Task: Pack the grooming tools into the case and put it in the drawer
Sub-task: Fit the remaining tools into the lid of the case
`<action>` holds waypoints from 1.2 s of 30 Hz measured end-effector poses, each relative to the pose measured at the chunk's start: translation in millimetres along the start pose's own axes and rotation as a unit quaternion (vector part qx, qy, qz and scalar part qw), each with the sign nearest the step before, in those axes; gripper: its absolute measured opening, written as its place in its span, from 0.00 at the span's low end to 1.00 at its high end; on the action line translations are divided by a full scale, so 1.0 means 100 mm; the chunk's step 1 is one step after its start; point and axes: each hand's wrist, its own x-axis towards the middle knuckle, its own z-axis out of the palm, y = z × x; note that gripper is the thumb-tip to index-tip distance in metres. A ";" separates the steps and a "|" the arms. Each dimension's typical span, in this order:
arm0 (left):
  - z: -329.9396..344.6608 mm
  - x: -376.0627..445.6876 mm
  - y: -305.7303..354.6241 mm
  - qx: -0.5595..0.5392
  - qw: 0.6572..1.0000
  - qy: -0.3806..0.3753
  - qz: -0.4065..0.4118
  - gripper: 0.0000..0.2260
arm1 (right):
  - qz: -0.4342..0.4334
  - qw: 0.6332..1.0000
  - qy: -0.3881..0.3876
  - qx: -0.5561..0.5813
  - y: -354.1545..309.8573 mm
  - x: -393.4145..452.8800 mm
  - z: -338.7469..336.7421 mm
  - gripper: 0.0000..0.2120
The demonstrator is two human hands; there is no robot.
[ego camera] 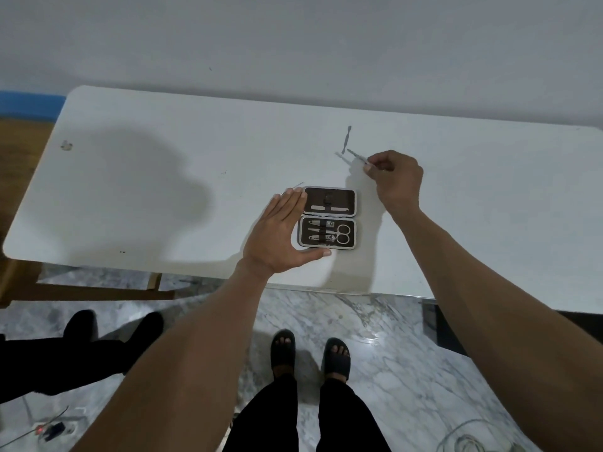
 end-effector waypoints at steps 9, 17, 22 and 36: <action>-0.01 -0.01 0.01 0.002 1.000 -0.013 -0.002 0.54 | -0.050 0.997 -0.050 -0.026 0.12 -0.47 -0.07 0.03; -0.01 -0.02 0.01 0.000 1.000 -0.012 -0.001 0.54 | -0.049 0.995 -0.043 -0.071 0.23 -0.60 -0.04 0.05; 0.00 -0.02 0.00 -0.006 1.000 -0.010 0.000 0.54 | -0.050 0.994 -0.046 -0.091 0.25 -0.59 -0.07 0.05; 0.01 -0.01 -0.01 -0.007 1.000 0.000 0.002 0.54 | -0.053 0.987 -0.069 -0.135 0.10 -0.55 0.16 0.06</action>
